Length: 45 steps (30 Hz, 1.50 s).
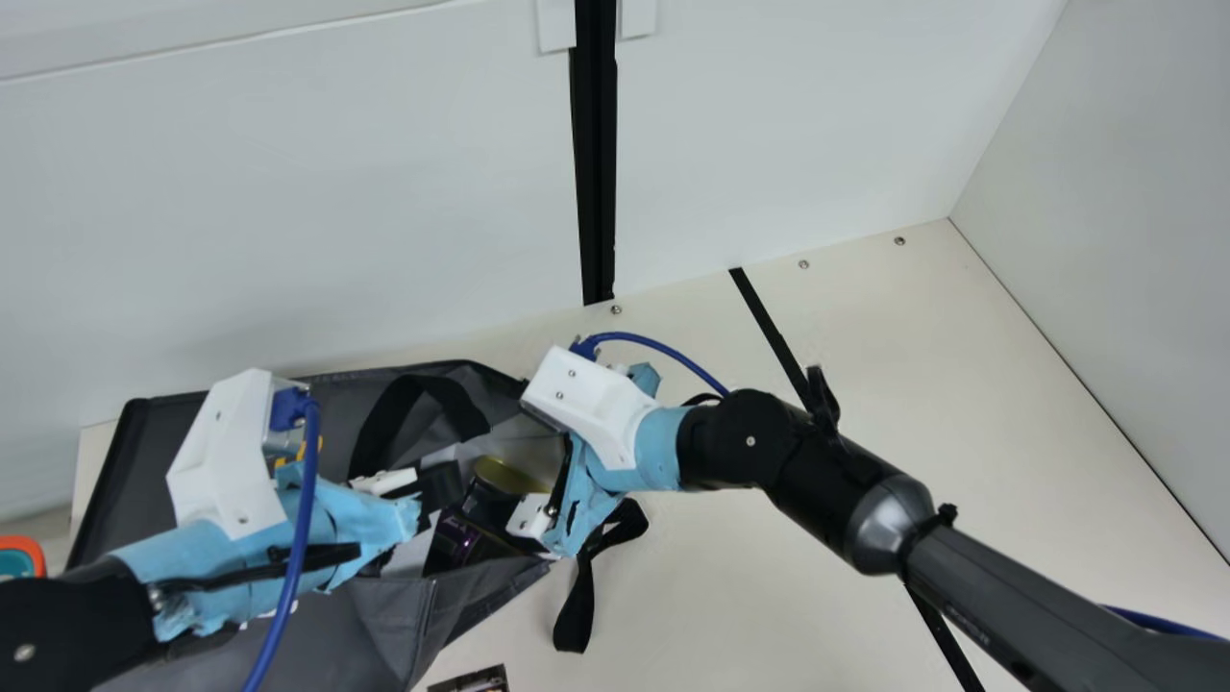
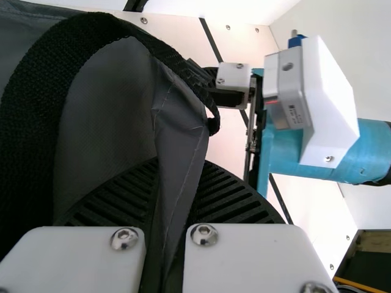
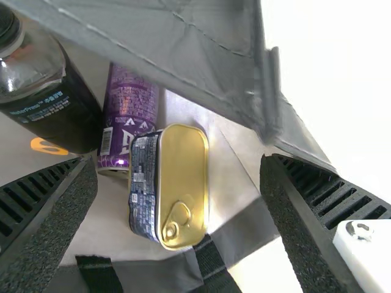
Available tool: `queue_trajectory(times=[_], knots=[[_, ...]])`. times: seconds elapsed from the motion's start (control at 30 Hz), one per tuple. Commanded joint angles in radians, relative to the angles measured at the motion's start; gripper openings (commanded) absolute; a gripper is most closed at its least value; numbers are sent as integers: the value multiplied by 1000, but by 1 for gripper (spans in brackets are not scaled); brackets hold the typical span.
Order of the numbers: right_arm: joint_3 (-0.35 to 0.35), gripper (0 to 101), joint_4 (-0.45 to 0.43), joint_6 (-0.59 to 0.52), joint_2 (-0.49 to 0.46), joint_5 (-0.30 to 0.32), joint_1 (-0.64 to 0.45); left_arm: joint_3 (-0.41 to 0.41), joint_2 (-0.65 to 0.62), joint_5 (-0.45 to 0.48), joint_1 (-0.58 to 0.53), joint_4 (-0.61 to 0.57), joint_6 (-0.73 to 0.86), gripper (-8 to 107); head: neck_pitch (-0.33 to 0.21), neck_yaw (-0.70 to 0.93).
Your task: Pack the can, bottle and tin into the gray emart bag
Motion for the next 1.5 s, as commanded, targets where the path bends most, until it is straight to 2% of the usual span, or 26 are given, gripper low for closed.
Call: queue_trajectory(times=[0.0, 0.73, 1.23, 1.47], knots=[[8, 91, -5, 5, -12, 1, -5, 0, 0, 0, 0, 0, 0, 10, -23, -1], [97, 91, -115, 122, -171, -12, -70, 0, 0, 0, 0, 0, 0, 10, -23, -1], [167, 91, -261, 298, -290, -42, -89, 0, 0, 0, 0, 0, 0, 10, -23, -1], [186, 91, -330, 367, -338, -38, -112, 0, 0, 0, 0, 0, 0, 10, -23, -1]])
